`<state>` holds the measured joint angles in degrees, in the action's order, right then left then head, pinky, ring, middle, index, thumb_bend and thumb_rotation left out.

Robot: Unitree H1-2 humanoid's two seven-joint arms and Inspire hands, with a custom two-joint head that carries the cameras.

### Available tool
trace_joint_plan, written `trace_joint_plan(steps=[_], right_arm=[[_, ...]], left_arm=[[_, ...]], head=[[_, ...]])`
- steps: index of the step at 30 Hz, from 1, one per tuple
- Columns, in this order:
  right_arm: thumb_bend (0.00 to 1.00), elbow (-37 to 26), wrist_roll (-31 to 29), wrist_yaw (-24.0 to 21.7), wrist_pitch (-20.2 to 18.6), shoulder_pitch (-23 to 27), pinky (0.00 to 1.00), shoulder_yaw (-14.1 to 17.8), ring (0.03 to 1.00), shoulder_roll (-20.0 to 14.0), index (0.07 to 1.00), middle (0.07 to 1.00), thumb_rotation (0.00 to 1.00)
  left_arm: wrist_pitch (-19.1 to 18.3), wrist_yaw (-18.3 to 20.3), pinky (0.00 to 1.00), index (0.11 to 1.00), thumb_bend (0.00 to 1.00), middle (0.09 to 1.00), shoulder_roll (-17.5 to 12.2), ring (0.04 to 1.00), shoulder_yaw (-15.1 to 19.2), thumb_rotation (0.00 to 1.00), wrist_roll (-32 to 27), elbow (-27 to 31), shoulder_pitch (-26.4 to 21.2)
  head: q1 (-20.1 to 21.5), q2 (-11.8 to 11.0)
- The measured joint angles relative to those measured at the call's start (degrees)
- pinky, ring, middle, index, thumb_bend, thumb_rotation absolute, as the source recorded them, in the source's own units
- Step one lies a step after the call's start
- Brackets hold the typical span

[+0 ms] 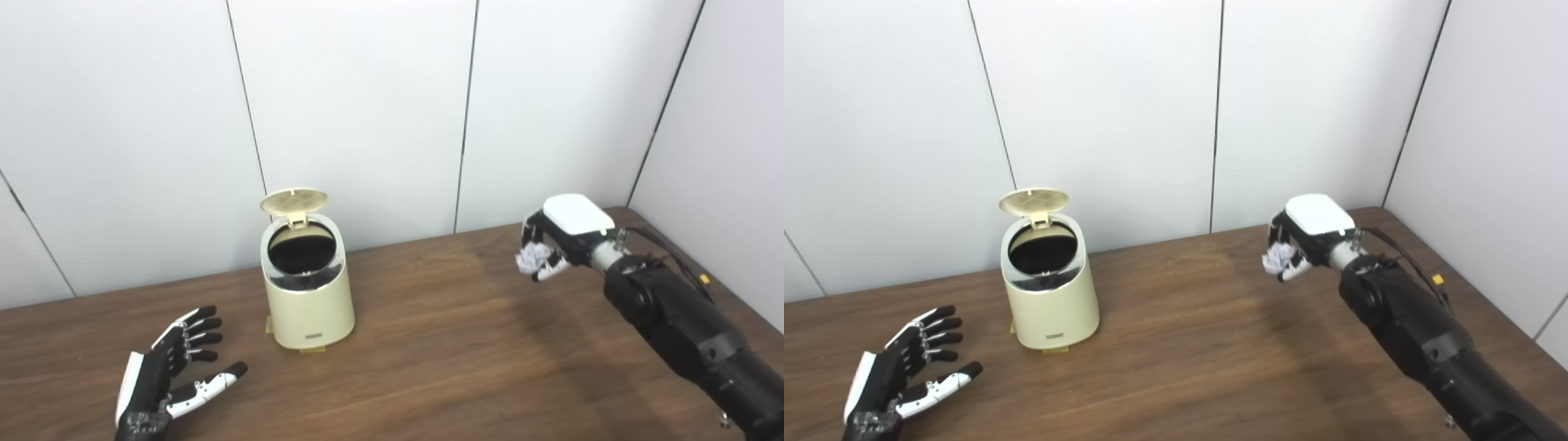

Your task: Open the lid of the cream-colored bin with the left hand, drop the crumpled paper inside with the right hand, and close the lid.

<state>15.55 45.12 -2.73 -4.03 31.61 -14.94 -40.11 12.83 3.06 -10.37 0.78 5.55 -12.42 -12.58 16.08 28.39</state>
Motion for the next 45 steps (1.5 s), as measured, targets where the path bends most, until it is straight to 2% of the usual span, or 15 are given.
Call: trace_joint_plan(steps=[3,8,10,15,19,22,24,27,29,32,33,34,36,38,45], right_arm=[[0.53,-5.1,0.1,-2.1,-0.9,1.2,0.80,0.4,0.666,1.4,0.490,0.481,0.00],[0.53,-9.8,-0.5,-3.5,-1.6,3.3,0.78,1.1,0.645,5.9,0.483,0.486,0.00],[0.53,-11.6,-1.9,-4.2,-2.2,3.6,0.73,2.1,0.615,7.9,0.479,0.490,0.00],[0.53,-13.5,-4.6,-5.2,-3.6,4.3,0.74,3.7,0.594,12.6,0.509,0.456,0.00],[0.53,-13.8,-5.2,-5.9,-6.3,4.8,0.64,4.0,0.550,16.0,0.506,0.453,0.00],[0.53,-13.7,-7.5,-5.7,-7.3,5.1,0.62,5.2,0.542,19.8,0.507,0.449,0.00],[0.53,-13.5,-7.9,-5.4,-7.5,5.4,0.58,5.2,0.530,22.0,0.510,0.445,0.00],[0.52,-12.7,-9.0,-4.3,-7.4,6.0,0.34,5.2,0.384,24.8,0.523,0.423,0.00],[0.53,-12.1,-9.7,-3.9,-7.2,6.1,0.42,5.1,0.450,26.4,0.516,0.431,0.00],[0.53,-10.9,-9.4,-3.3,-7.1,6.2,0.76,4.0,0.544,28.0,0.516,0.441,0.00],[0.53,-10.8,-9.1,-3.3,-7.1,6.3,0.79,3.6,0.552,28.3,0.516,0.442,0.00],[0.53,-10.8,-9.1,-3.1,-7.0,6.3,0.79,3.3,0.545,28.7,0.517,0.441,0.00],[0.53,-10.5,-9.2,-2.6,-6.7,6.5,0.68,3.1,0.524,29.2,0.518,0.440,0.00],[0.53,-9.5,-9.7,-2.0,-5.7,6.9,0.63,3.0,0.514,29.4,0.517,0.440,0.00],[0.53,-6.3,-9.8,-1.1,-4.4,7.3,0.71,1.5,0.570,30.6,0.512,0.451,0.00]], left_arm=[[0.0,0.0,0.62,0.831,0.73,0.768,0.0,0.712,0.0,0.06,-0.1,0.0,0.0],[0.0,0.0,0.62,0.833,0.74,0.765,0.4,0.715,-0.4,0.08,0.0,-0.1,-0.3],[0.0,0.0,0.60,0.829,0.75,0.760,0.6,0.709,-0.5,0.08,0.0,-0.5,-0.6],[0.1,-0.2,0.59,0.820,0.75,0.753,1.0,0.697,-0.6,0.08,0.1,-0.9,-0.9],[0.1,-0.6,0.59,0.816,0.76,0.748,1.4,0.696,-0.8,0.07,1.3,-0.9,-0.9],[0.1,-1.0,0.60,0.817,0.76,0.750,1.8,0.703,-1.0,0.09,1.9,-0.9,-1.0],[0.1,-1.1,0.60,0.820,0.76,0.751,2.1,0.707,-1.2,0.10,2.1,-0.9,-1.1],[0.1,-1.1,0.61,0.818,0.76,0.753,2.5,0.713,-1.4,0.11,2.1,-1.0,-1.3],[0.1,-1.2,0.62,0.817,0.76,0.749,2.6,0.712,-1.4,0.11,2.1,-1.1,-1.3],[0.1,-1.5,0.62,0.816,0.77,0.749,3.0,0.712,-1.4,0.10,2.1,-1.1,-1.4],[0.0,-1.7,0.62,0.816,0.77,0.750,3.1,0.712,-1.4,0.10,2.1,-1.1,-1.4],[0.0,-2.0,0.62,0.816,0.77,0.752,3.2,0.714,-1.4,0.10,2.1,-1.1,-1.4],[0.0,-2.4,0.59,0.816,0.76,0.751,3.4,0.707,-1.5,0.09,2.2,-1.1,-1.5],[0.0,-2.6,0.58,0.817,0.76,0.751,3.8,0.700,-1.6,0.08,2.2,-1.1,-1.5],[-0.1,-2.8,0.58,0.820,0.76,0.760,4.9,0.706,-2.0,0.08,2.2,-1.0,-1.7]], head=[[-0.9,-0.1],[-2.4,-0.3],[-3.2,-0.4],[-4.5,-0.5],[-6.1,-0.6],[-6.9,-0.7],[-7.7,-0.7],[-8.2,-0.8],[-9.0,-0.8],[-9.8,-0.6],[-9.8,-0.6],[-10.2,-0.6],[-10.4,-0.6],[-10.9,-0.6],[-12.2,-0.5]])
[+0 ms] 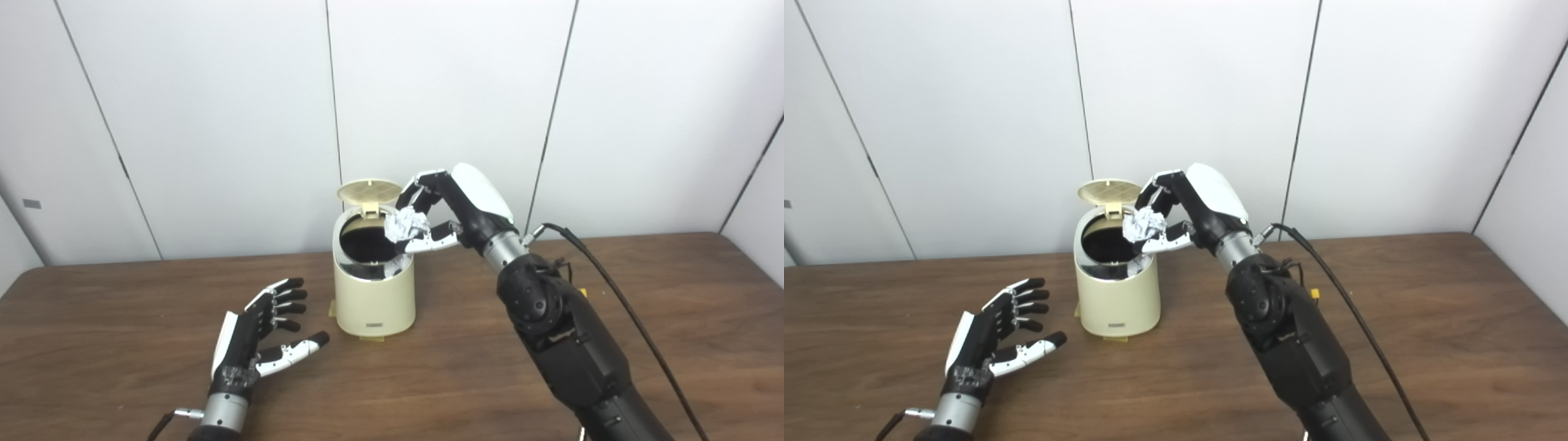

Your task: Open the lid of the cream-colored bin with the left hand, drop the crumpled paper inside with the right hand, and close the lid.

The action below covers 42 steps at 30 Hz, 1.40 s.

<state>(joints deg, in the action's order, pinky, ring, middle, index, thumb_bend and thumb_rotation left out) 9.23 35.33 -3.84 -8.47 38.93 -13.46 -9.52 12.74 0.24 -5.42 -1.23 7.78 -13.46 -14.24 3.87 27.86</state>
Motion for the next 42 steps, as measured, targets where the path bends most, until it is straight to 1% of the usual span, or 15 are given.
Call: trace_joint_plan(steps=[3,7,12,19,21,23,25,26,27,28,29,32,35,39,42], right_arm=[[0.53,1.3,0.0,0.2,-0.1,0.0,0.73,-0.4,0.593,1.0,0.492,0.471,0.00],[0.53,2.9,-0.2,0.3,-0.2,1.2,0.78,-0.7,0.626,1.4,0.504,0.462,0.00],[0.53,5.8,-1.1,1.8,0.2,2.7,0.79,-0.7,0.623,2.6,0.517,0.452,0.00],[0.53,9.5,-1.7,4.4,3.2,3.9,0.73,-1.2,0.600,3.0,0.515,0.452,0.00],[0.53,10.3,-1.8,5.0,4.0,4.1,0.70,-1.4,0.608,3.0,0.505,0.465,0.00],[0.52,10.9,-1.8,5.7,4.6,4.1,0.69,-1.6,0.626,3.0,0.528,0.465,0.01],[0.52,11.0,-2.1,5.7,4.8,4.1,0.61,-1.8,0.624,2.9,0.531,0.472,0.01],[0.54,11.0,-2.2,5.7,4.9,4.1,0.60,-2.0,0.631,2.8,0.604,0.482,0.00],[0.67,10.9,-2.3,5.6,4.9,4.1,0.60,-2.2,0.642,2.7,0.647,0.560,0.07],[0.75,10.7,-2.3,5.4,4.8,4.1,0.62,-2.5,0.656,2.6,0.678,0.619,0.11],[0.78,10.4,-2.3,5.0,4.6,4.1,0.60,-2.7,0.659,2.4,0.691,0.647,0.13],[0.83,9.1,-2.1,3.4,3.8,4.1,0.56,-3.6,0.663,1.7,0.716,0.693,0.16],[0.84,8.0,-2.1,2.2,2.7,4.1,0.56,-4.1,0.675,1.2,0.733,0.715,0.17],[0.85,6.9,-2.1,1.1,1.1,4.0,0.56,-4.4,0.675,1.1,0.744,0.729,0.16],[0.87,6.6,-2.1,0.7,1.0,4.0,0.55,-4.6,0.672,0.8,0.745,0.730,0.17]], left_arm=[[-0.2,0.0,0.59,0.821,0.77,0.762,0.3,0.708,-0.3,0.10,0.0,0.2,0.0],[-0.3,-0.1,0.59,0.821,0.77,0.761,0.3,0.709,-0.4,0.10,0.1,0.2,0.0],[-0.3,-0.3,0.58,0.822,0.77,0.759,0.4,0.710,-0.7,0.11,1.1,0.4,0.2],[-0.8,-0.3,0.59,0.821,0.77,0.758,1.1,0.716,-0.9,0.11,1.1,1.2,0.6],[-1.0,-0.3,0.59,0.822,0.77,0.761,1.2,0.718,-0.9,0.11,1.1,1.3,0.7],[-1.0,-0.3,0.59,0.820,0.77,0.760,1.2,0.719,-0.9,0.11,1.1,1.3,0.7],[-1.0,-0.3,0.59,0.816,0.77,0.760,1.2,0.722,-0.9,0.11,1.1,1.4,0.8],[-1.1,-0.3,0.60,0.817,0.77,0.761,1.2,0.723,-0.9,0.11,1.1,1.5,0.8],[-1.1,-0.3,0.60,0.817,0.77,0.763,1.2,0.722,-0.9,0.11,1.1,1.5,0.9],[-1.2,-0.2,0.59,0.816,0.77,0.762,1.2,0.719,-0.9,0.11,1.1,1.5,0.9],[-1.2,-0.2,0.59,0.814,0.77,0.761,1.2,0.718,-0.9,0.11,1.1,1.5,0.9],[-1.2,-0.1,0.59,0.811,0.77,0.758,1.1,0.715,-0.9,0.10,1.0,1.5,1.0],[-1.2,-0.1,0.59,0.812,0.77,0.760,1.1,0.716,-0.9,0.11,1.0,1.5,1.0],[-1.1,-0.1,0.59,0.811,0.78,0.762,1.2,0.720,-0.9,0.11,0.9,1.5,1.0],[-1.1,0.0,0.60,0.812,0.78,0.761,1.2,0.723,-0.9,0.11,0.8,1.5,1.0]], head=[[-0.2,-0.1],[-0.9,0.0],[-1.4,0.3],[-1.9,0.2],[-2.1,0.3],[-2.1,0.3],[-2.1,0.3],[-2.1,0.3],[-2.1,0.3],[-2.1,0.3],[-2.0,0.3],[-1.9,0.3],[-1.8,0.3],[-1.8,0.3],[-1.8,0.4]])
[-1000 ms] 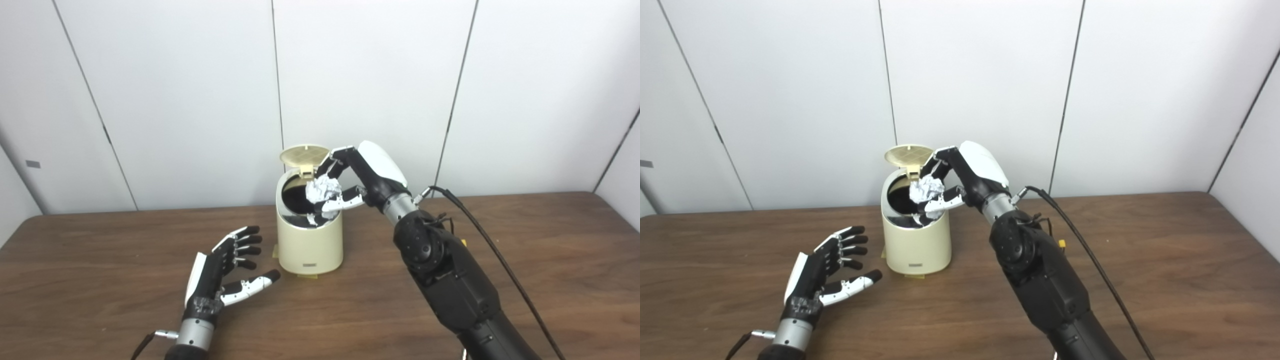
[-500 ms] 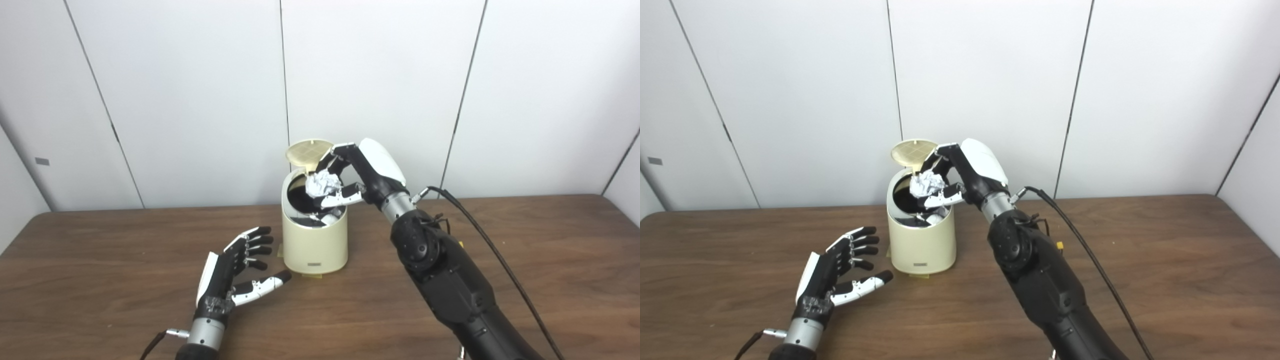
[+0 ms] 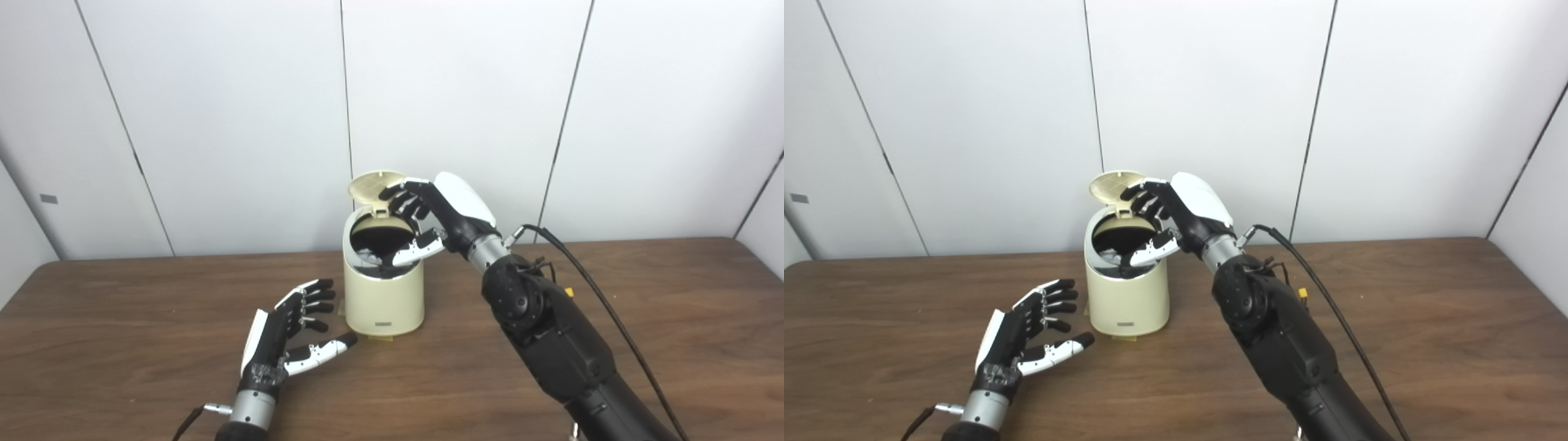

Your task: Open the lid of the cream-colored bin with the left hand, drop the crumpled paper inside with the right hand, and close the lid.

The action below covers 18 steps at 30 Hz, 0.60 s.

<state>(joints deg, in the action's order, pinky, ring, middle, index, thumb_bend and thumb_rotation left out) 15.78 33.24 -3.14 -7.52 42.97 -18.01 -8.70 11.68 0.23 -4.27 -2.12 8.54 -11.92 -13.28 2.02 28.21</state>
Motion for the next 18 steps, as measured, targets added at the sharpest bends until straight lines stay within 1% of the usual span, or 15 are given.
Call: trace_joint_plan(steps=[9,14,18], right_arm=[[0.85,-2.2,-0.2,-1.0,-0.1,-1.3,0.57,0.1,0.681,-0.6,0.738,0.732,0.18],[0.86,-5.6,-0.1,-1.2,0.1,-3.7,0.56,0.4,0.659,-1.5,0.689,0.695,0.20],[0.88,-8.0,-0.1,0.9,1.9,-7.2,0.55,2.1,0.653,-1.9,0.671,0.681,0.20]], left_arm=[[0.0,0.3,0.59,0.812,0.77,0.763,0.0,0.720,0.0,0.10,-0.4,0.0,0.0],[0.1,0.3,0.59,0.811,0.78,0.758,0.0,0.713,-0.1,0.10,-0.4,0.0,-0.1],[0.3,0.2,0.57,0.808,0.77,0.752,0.0,0.697,-0.1,0.09,-0.4,0.0,-0.1]], head=[[-0.1,0.1],[-0.1,0.0],[-0.5,-0.1]])
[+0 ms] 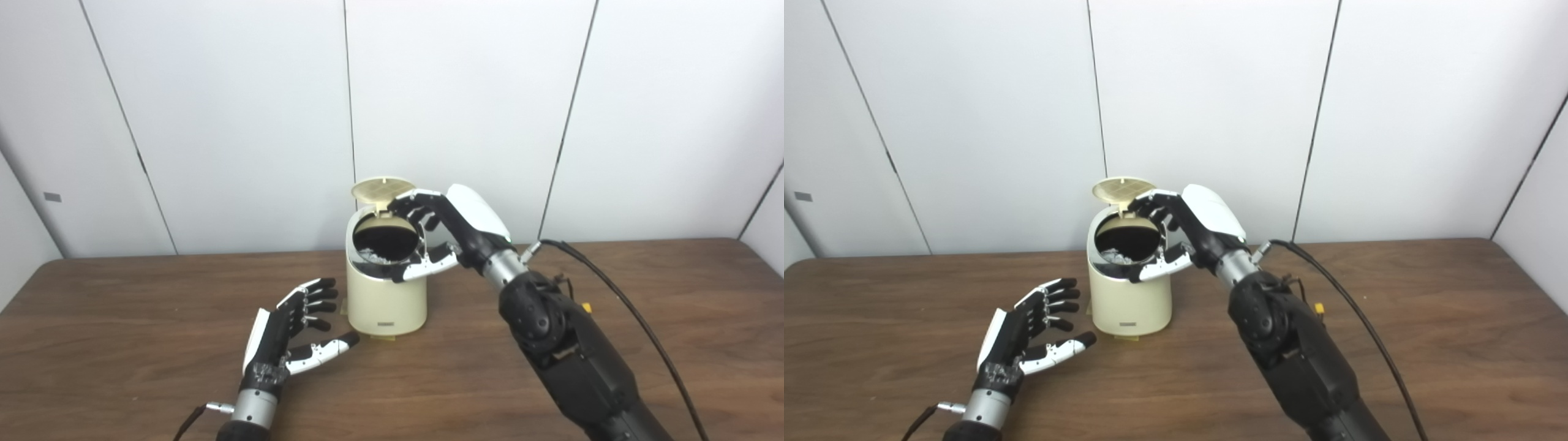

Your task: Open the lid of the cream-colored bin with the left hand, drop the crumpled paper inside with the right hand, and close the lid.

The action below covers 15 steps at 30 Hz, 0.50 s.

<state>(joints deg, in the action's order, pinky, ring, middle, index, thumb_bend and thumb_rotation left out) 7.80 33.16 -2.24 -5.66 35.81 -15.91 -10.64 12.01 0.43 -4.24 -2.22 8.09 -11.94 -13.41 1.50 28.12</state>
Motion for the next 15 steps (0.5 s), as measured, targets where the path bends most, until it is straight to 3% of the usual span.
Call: trace_joint_plan(steps=[4,7,9,15], right_arm=[[0.88,-2.6,-1.2,2.1,1.1,-3.4,0.56,4.4,0.648,-0.6,0.674,0.667,0.15],[0.86,-3.5,-4.0,3.5,4.5,-5.3,0.57,7.2,0.649,-1.8,0.696,0.687,0.11],[0.85,-3.5,-5.5,4.0,6.4,-6.7,0.57,8.7,0.665,-2.9,0.713,0.709,0.13],[0.84,-2.7,-9.8,3.7,7.3,-11.4,0.55,11.8,0.656,-4.8,0.735,0.724,0.16]], left_arm=[[0.5,-0.1,0.58,0.811,0.78,0.751,0.0,0.704,0.0,0.12,0.1,0.0,0.0],[0.5,-0.2,0.57,0.809,0.78,0.752,0.0,0.696,0.0,0.11,0.0,0.0,0.0],[0.5,-0.2,0.57,0.808,0.78,0.753,0.0,0.697,0.1,0.10,-0.3,0.0,0.0],[0.5,-0.2,0.59,0.810,0.77,0.752,0.0,0.702,0.1,0.12,-0.4,-0.4,-0.2]], head=[[0.0,0.1],[0.1,0.0],[0.0,-0.1],[-0.5,-0.2]])
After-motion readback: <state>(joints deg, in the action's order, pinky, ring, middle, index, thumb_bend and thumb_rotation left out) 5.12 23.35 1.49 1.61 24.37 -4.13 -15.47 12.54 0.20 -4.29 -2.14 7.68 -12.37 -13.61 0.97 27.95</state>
